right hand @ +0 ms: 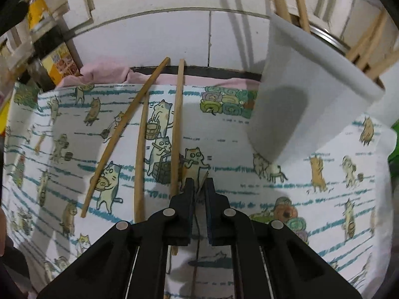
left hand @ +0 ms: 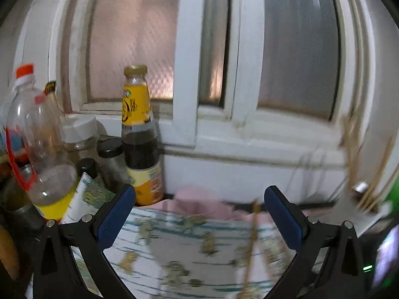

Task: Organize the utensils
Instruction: 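Close the left gripper on another chopstick while the right gripper holds its own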

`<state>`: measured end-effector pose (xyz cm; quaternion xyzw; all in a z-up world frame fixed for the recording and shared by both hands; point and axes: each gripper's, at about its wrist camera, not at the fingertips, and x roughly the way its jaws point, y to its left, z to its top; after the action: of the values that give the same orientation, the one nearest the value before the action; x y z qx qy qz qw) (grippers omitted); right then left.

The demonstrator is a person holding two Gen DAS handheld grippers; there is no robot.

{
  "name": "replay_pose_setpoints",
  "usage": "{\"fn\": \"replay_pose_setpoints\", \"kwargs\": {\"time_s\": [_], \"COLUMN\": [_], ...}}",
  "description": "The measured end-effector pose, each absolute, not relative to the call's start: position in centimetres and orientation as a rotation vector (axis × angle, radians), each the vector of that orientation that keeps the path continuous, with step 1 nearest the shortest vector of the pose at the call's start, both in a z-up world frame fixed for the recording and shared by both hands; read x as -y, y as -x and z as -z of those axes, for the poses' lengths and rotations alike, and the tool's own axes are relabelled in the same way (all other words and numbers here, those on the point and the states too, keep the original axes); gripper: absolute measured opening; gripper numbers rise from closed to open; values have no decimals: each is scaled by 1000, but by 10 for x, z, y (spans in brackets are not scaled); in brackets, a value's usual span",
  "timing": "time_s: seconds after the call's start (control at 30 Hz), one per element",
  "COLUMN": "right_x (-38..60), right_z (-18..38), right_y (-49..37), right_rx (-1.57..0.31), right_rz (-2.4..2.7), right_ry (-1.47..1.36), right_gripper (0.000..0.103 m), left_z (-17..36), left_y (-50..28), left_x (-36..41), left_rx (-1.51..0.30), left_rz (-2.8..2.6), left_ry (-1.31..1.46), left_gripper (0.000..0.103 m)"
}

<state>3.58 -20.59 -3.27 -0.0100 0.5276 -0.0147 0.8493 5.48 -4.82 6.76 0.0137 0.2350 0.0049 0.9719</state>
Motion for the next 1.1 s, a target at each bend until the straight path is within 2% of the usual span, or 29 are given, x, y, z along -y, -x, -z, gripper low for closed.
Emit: {"fn": "replay_pose_setpoints", "kwargs": {"time_s": [0.1, 0.23, 0.37, 0.5, 0.67, 0.7, 0.77, 0.83, 0.97, 1.03, 1.1], "right_x": [206, 208, 214, 214, 214, 213, 209, 205, 208, 210, 213], "right_z": [32, 31, 28, 26, 26, 26, 26, 27, 20, 5, -10], "right_y": [-40, -46, -57, -70, -72, -72, -72, -73, -71, -62, -49], "right_rx": [-1107, -1119, -1148, -1156, -1186, -1186, -1180, -1165, -1122, -1046, -956], "right_rz": [39, 36, 36, 42, 30, 29, 4, -4, -30, -58, -102], "right_ry": [21, 13, -14, 45, 46, 49, 50, 70, 27, 3, -52], "right_gripper": [9, 10, 10, 25, 25, 24, 9, 4, 2, 2, 2], "left_z": [-50, -37, -36, -40, -40, -40, -38, -35, -19, -8, -2], "left_y": [-73, -88, -88, -82, -83, -83, -83, -83, -95, -103, -107], "left_x": [53, 46, 38, 38, 40, 41, 44, 47, 53, 54, 59], "left_rx": [-533, -638, -658, -637, -641, -643, -645, -649, -731, -801, -834], "left_rz": [-58, -1, -6, -23, -16, -12, -6, 6, 81, 152, 207], "left_ry": [-96, -37, 1, -11, -21, -25, -37, -46, -23, 25, 36], "left_gripper": [102, 102, 102, 102, 102, 102, 102, 102, 102, 93, 79]}}
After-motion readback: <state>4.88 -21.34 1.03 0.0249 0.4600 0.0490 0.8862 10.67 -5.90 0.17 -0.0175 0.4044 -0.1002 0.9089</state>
